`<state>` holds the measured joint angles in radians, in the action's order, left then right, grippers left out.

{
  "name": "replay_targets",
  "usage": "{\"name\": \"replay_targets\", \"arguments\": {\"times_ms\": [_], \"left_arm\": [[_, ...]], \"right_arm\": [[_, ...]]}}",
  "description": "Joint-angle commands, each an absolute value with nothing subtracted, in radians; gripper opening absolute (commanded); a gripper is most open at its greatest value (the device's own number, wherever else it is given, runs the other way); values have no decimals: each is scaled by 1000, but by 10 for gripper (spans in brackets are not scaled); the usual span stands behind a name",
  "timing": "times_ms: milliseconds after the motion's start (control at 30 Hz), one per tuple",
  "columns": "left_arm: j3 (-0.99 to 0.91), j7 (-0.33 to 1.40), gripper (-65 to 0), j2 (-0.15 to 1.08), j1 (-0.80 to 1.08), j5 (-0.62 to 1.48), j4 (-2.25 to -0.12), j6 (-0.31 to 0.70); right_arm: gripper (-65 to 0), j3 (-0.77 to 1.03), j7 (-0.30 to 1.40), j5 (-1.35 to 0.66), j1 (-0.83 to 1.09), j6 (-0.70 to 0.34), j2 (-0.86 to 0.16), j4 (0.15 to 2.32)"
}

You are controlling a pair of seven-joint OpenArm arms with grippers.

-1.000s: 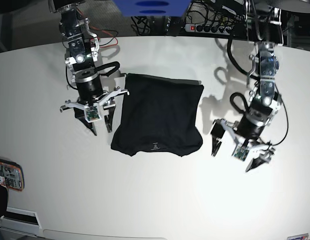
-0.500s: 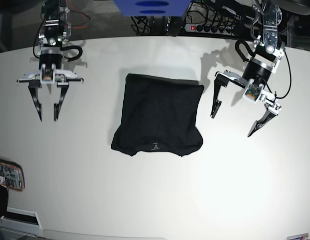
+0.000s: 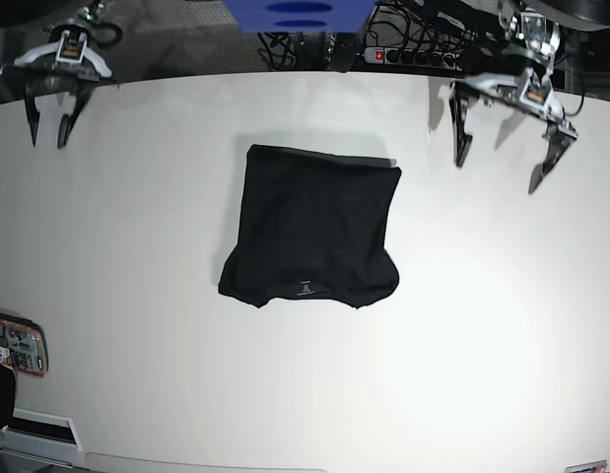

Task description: Fold the T-shirt properly

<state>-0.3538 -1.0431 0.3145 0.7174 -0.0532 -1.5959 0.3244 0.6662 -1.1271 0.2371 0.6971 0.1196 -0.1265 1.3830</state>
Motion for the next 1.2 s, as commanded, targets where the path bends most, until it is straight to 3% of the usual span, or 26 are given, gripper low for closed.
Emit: {"name": "replay_targets", "arguments": {"times_ms": [0,133,367,633,933,1167], "left_arm": [[-357,-1069,0,325,739,-39,-1612,321],[-351,-1069,0,321,797,-87,-1603,321],[-357,-1075,0,331,866,-344,-1463,321],[-355,-1075,0,380,981,-423,-1388,321],[-254,-1073,0,409,981,-509,-1110,321],[-74,-1069,0,404,857,-475,-886,321]], "right_arm": [[-422,693,-1155,236,716,125,-133,1386],[-422,713,-1155,283,756,125,-125,1330],[-422,714,-1155,283,832,125,-124,1175],[-422,711,-1155,285,869,125,-124,1004],[-422,581,-1155,286,883,125,-124,806],[-422,496,-1155,285,881,125,-124,590]]}}
